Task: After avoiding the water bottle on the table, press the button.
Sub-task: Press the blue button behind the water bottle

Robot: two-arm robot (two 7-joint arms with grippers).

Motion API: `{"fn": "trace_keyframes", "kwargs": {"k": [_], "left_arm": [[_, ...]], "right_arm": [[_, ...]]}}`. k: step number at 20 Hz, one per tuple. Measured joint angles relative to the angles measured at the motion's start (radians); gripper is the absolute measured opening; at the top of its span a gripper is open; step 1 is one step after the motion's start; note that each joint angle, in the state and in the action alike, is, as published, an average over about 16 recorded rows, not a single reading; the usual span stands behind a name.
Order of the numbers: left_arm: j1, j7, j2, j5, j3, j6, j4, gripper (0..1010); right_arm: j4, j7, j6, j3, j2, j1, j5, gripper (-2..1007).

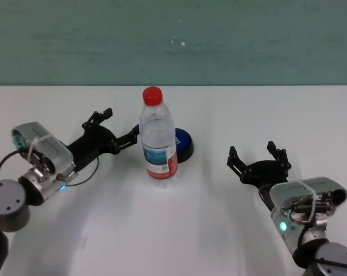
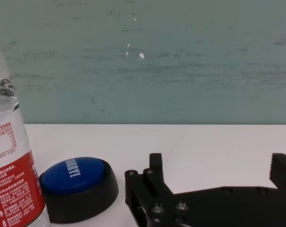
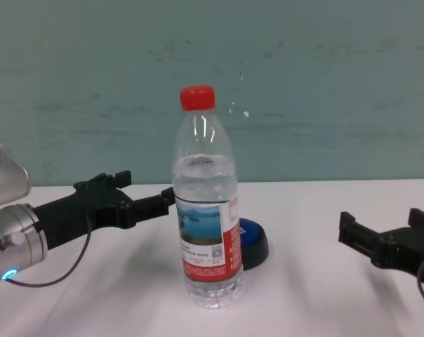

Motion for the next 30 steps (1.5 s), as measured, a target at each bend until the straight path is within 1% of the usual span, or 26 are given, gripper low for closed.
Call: {"fn": "trace_keyframes", "kwargs": {"k": [10, 18, 30], "left_arm": [[-0.012, 0.009, -0.010, 0.012, 0.011, -0.002, 0.028, 1000], [-0.026, 0.015, -0.014, 0.025, 0.015, -0.012, 0.057, 1000], [-0.053, 0.029, -0.026, 0.051, 0.020, -0.025, 0.086, 1000]], "right_arm": [[0.000, 0.000, 0.000, 0.000, 0.000, 0.000, 0.000, 1004], [0.000, 0.000, 0.000, 0.000, 0.000, 0.000, 0.000, 1004], [0.000, 0.000, 0.000, 0.000, 0.000, 0.000, 0.000, 1004]]}}
